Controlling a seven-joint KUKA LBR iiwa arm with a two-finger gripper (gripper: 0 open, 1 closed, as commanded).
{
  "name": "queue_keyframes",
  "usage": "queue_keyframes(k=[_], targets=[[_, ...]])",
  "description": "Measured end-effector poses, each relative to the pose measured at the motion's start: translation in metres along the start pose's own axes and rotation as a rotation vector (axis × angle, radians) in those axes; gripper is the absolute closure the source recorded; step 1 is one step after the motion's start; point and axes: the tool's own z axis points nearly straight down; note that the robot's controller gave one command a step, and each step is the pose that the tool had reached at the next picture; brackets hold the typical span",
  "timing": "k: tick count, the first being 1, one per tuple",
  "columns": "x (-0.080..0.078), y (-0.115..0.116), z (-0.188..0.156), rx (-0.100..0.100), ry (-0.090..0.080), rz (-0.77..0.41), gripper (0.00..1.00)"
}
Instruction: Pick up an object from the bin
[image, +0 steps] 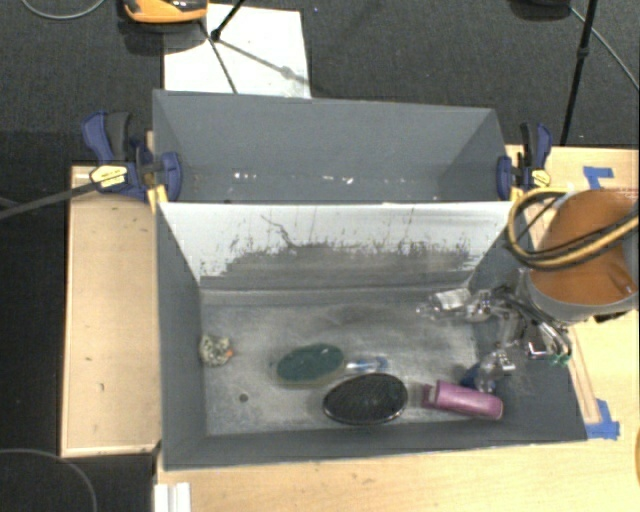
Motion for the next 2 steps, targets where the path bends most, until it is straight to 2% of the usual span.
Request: queue_keyframes(k=[1, 2], targets=[[0.041, -0.004, -0.063, -0.001, 0.009, 0.007, 0.0], [0.038, -0.007, 0.021, -0.005, 0.008, -0.353, 0.0]])
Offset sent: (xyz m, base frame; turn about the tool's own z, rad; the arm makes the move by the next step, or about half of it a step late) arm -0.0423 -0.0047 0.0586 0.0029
